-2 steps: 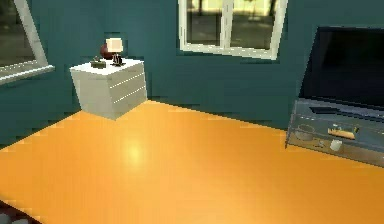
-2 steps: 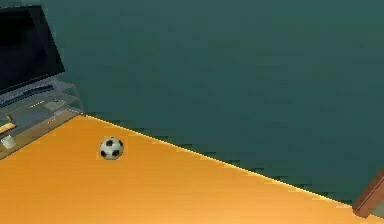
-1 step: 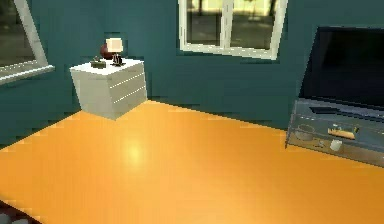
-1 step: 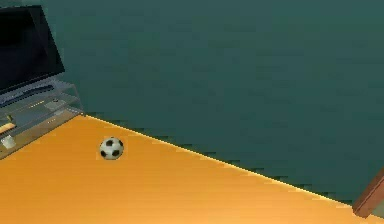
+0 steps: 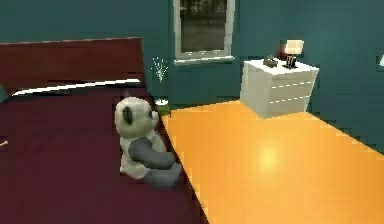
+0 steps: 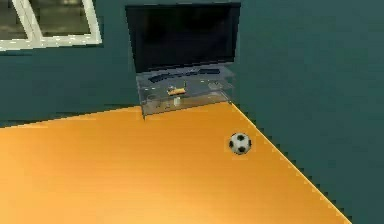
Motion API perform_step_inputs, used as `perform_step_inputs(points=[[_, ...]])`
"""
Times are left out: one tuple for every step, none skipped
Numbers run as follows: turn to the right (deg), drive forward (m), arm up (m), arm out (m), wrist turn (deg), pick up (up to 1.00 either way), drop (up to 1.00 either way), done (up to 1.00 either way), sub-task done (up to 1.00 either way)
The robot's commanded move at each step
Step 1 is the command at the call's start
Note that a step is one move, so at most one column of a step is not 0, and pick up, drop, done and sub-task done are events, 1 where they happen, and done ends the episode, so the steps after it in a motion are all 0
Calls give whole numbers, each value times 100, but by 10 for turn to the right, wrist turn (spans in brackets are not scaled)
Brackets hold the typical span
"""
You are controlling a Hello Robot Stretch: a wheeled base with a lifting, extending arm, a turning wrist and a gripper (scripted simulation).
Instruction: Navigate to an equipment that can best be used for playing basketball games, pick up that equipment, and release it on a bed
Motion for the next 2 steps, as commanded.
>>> perform_step_inputs(points=[[450,0,0,0,0,0,0,0,0],[450,0,0,0,0,0,0,0,0]])
